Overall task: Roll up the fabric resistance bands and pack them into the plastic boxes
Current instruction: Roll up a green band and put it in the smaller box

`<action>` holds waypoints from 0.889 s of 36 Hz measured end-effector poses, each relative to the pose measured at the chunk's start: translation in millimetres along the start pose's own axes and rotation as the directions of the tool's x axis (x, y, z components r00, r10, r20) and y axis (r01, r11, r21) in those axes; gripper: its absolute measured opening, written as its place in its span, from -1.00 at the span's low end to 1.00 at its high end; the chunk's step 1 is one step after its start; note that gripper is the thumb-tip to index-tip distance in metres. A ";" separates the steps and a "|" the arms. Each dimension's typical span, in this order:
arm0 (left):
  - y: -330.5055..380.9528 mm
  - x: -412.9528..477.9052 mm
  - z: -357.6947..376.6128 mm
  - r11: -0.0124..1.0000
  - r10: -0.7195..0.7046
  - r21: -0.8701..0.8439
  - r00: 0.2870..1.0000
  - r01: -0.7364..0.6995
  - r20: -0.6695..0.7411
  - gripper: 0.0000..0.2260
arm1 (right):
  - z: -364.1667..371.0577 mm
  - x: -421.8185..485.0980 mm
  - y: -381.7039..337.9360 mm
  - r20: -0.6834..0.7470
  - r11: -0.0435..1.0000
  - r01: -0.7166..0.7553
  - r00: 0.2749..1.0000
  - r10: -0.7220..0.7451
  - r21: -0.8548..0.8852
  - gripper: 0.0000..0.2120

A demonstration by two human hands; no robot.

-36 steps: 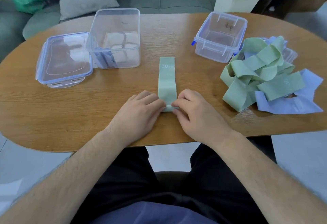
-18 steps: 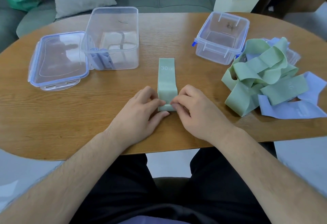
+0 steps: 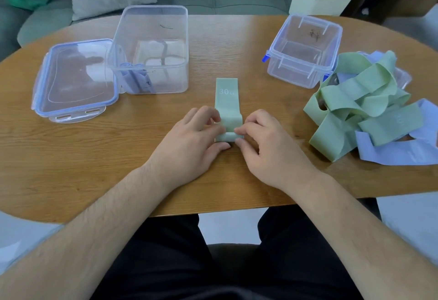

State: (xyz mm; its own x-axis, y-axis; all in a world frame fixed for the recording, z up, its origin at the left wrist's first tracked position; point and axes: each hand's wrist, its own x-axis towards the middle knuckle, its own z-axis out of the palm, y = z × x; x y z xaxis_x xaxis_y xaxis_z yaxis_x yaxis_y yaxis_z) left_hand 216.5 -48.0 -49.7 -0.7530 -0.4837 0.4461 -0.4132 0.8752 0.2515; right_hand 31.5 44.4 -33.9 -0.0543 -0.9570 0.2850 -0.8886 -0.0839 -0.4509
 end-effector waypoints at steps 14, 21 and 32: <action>-8.2 15.3 5.9 0.999 0.044 0.007 0.995 -0.045 0.084 -0.73 | 1.2 13.5 5.9 -0.013 0.992 -0.062 0.998 0.064 0.111 -0.91; -11.3 10.7 7.2 1.000 0.011 -0.006 1.000 -0.011 0.023 -0.75 | -1.4 8.0 6.8 0.004 0.994 -0.025 1.000 0.025 0.110 -0.85; -10.6 7.6 8.2 0.998 0.047 -0.046 0.999 -0.046 0.026 -0.77 | -2.9 2.6 6.5 0.015 0.996 0.024 1.000 -0.026 0.083 -0.77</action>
State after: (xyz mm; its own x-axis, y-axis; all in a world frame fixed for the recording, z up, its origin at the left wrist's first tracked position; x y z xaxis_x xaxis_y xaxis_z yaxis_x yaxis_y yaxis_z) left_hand 211.1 -60.9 -56.0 -0.7849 -0.4414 0.4348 -0.3542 0.8954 0.2697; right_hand 24.3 42.1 -33.7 -0.0243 -0.9587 0.2834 -0.8486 -0.1301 -0.5128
